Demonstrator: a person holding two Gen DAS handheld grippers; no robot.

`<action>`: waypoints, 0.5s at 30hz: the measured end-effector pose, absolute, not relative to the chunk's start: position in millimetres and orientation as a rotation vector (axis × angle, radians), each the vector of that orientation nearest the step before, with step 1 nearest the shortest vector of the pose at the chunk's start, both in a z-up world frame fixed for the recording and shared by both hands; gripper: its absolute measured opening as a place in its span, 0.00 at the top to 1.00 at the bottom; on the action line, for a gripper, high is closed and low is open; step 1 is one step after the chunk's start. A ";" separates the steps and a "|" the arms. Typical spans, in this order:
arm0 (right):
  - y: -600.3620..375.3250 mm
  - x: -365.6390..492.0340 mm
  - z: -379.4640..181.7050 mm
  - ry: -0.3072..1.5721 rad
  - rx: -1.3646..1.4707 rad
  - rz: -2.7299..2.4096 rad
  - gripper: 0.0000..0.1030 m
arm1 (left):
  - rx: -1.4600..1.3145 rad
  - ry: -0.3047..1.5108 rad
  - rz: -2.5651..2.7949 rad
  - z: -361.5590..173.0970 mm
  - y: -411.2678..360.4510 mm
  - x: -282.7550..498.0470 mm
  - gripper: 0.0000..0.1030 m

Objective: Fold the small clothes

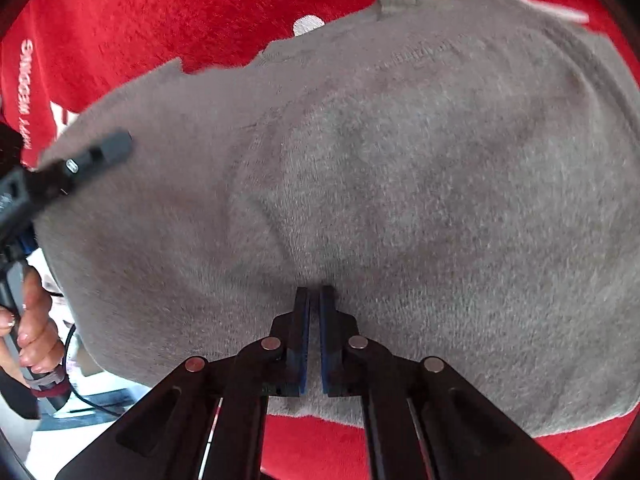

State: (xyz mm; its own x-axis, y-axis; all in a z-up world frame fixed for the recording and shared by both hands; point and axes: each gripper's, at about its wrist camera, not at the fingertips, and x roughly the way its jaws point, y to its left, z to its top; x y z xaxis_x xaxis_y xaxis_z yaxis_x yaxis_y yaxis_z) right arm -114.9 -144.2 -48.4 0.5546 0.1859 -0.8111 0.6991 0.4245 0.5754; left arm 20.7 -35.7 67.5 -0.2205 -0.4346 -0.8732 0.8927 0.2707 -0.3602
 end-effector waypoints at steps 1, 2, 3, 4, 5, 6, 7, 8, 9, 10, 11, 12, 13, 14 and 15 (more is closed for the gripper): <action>-148.1 -124.7 -46.3 0.949 1.139 -0.388 0.97 | 0.504 1.241 -1.334 73.8 -42.9 12.0 0.78; -151.5 -133.7 -43.8 0.935 1.148 -0.391 0.97 | 0.519 1.220 -1.360 81.7 -56.2 -3.2 0.78; -155.7 -143.5 -40.2 0.915 1.156 -0.397 0.97 | 0.534 1.210 -1.379 86.7 -63.9 -12.7 0.78; -161.7 -156.7 -35.5 0.885 1.168 -0.407 0.97 | 0.553 1.197 -1.398 91.3 -73.5 -25.4 0.78; -169.3 -173.3 -30.1 0.847 1.187 -0.421 0.97 | 0.592 1.175 -1.427 94.2 -87.7 -45.4 0.78; -178.0 -191.4 -25.3 0.806 1.209 -0.442 0.97 | 0.624 1.158 -1.444 94.7 -97.3 -60.6 0.78; -184.4 -204.9 -21.7 0.774 1.228 -0.466 0.96 | 0.657 1.142 -1.459 94.3 -107.0 -75.2 0.78; -191.0 -218.2 -19.8 0.748 1.245 -0.490 0.96 | 0.701 1.132 -1.477 91.2 -119.2 -94.2 0.78; -197.8 -232.0 -18.9 0.724 1.264 -0.514 0.96 | 0.744 1.132 -1.493 86.3 -129.0 -110.6 0.78; -204.7 -245.5 -19.9 0.700 1.285 -0.532 0.96 | 0.780 1.132 -1.502 79.8 -136.9 -125.8 0.78; -209.2 -254.0 -22.3 0.687 1.300 -0.538 0.96 | 0.836 1.131 -1.511 65.1 -148.2 -148.6 0.78; -213.2 -261.3 -26.4 0.676 1.319 -0.540 0.96 | 0.878 1.136 -1.502 54.7 -155.0 -160.9 0.78; -217.9 -268.4 -33.4 0.664 1.349 -0.536 0.95 | 0.917 1.141 -1.489 42.2 -158.7 -171.8 0.78; -217.0 -273.5 -40.1 0.655 1.372 -0.529 0.95 | 0.964 1.140 -1.471 29.0 -161.1 -182.2 0.77; -218.5 -278.5 -49.3 0.647 1.403 -0.527 0.95 | 1.008 1.127 -1.454 17.8 -162.4 -191.3 0.77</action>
